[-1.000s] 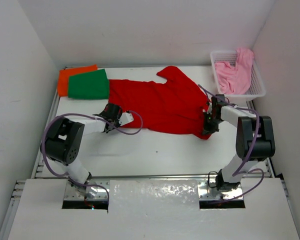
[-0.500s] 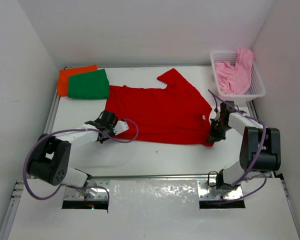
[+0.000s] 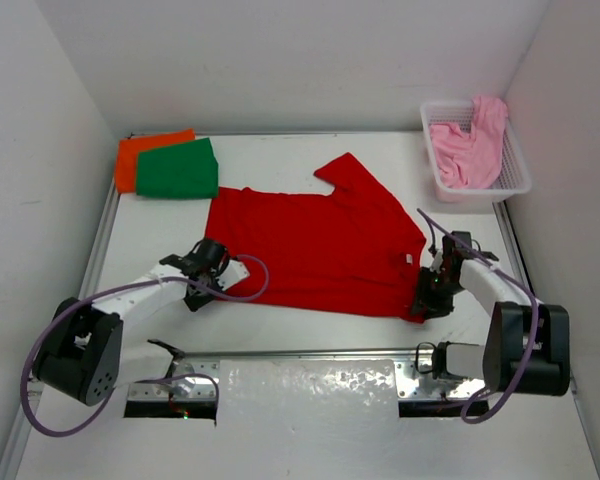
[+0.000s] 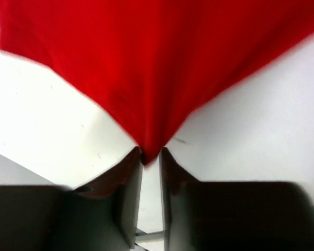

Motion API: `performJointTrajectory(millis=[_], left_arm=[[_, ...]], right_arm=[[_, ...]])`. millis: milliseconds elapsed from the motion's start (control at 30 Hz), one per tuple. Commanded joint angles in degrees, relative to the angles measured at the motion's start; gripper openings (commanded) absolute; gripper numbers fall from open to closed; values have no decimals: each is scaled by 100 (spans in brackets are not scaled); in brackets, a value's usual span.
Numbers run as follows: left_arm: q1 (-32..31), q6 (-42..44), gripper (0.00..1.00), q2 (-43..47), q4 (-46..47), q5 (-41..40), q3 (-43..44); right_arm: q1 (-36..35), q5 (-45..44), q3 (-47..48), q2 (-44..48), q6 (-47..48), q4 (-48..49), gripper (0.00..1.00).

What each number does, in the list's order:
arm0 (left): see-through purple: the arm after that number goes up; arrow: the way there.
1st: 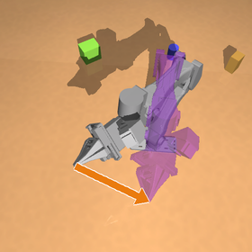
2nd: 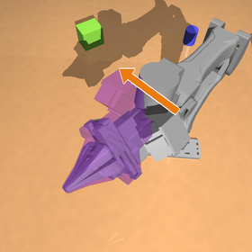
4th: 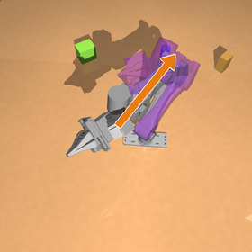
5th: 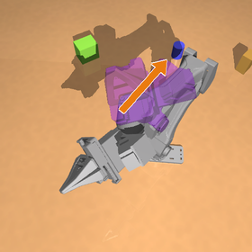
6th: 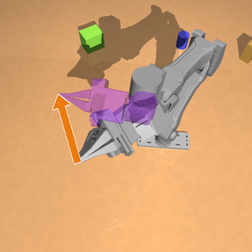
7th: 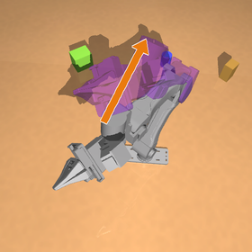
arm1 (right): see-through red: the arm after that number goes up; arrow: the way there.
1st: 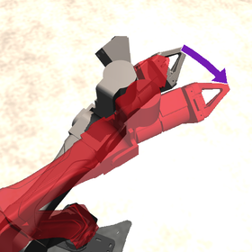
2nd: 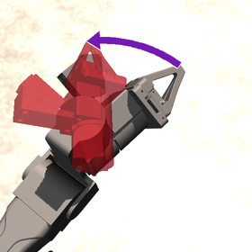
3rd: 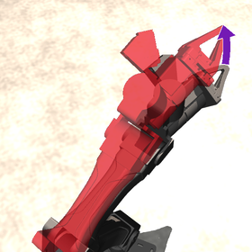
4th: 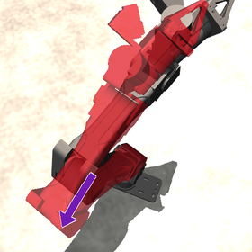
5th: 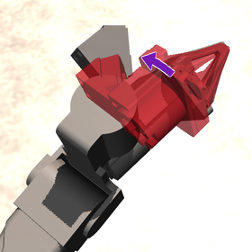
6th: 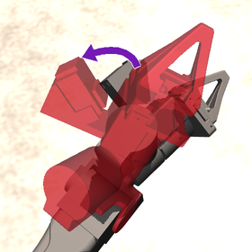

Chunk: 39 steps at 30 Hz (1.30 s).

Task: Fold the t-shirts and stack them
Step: Fold the flattened tshirt in 1/3 of the way

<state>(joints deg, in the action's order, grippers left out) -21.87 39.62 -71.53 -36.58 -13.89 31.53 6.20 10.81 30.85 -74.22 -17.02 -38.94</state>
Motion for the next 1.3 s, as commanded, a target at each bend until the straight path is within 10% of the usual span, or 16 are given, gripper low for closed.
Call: performJointTrajectory(millis=[0,200,300,367,433,500,533,833,1267], left_arm=[[-37,-244,34,297,-420,-8,-120],[-46,36,89,236,-815,-254,1069],[-46,169,94,70,-974,-151,2561],[-107,91,90,-158,-957,584,3400],[-796,-111,65,-676,-729,782,4359],[-1641,-112,27,-1359,-431,441,4729],[-2411,36,24,-1790,-299,370,4827],[-3956,152,45,-4129,1381,1361,5819],[-4168,-182,47,-5187,2498,1995,6102]], right_arm=[[-4,-52,-80,363,-47,-289,42],[13,-561,1288,487,155,-1000,55],[13,-589,2018,688,181,-1072,54],[13,-466,2214,680,129,-845,43],[13,-115,2294,436,-64,-248,21],[4,305,2521,6,-187,226,15],[13,421,2836,-545,-205,255,15],[13,1231,3173,-2395,-557,879,41],[13,1072,2927,-2598,-302,791,44]])
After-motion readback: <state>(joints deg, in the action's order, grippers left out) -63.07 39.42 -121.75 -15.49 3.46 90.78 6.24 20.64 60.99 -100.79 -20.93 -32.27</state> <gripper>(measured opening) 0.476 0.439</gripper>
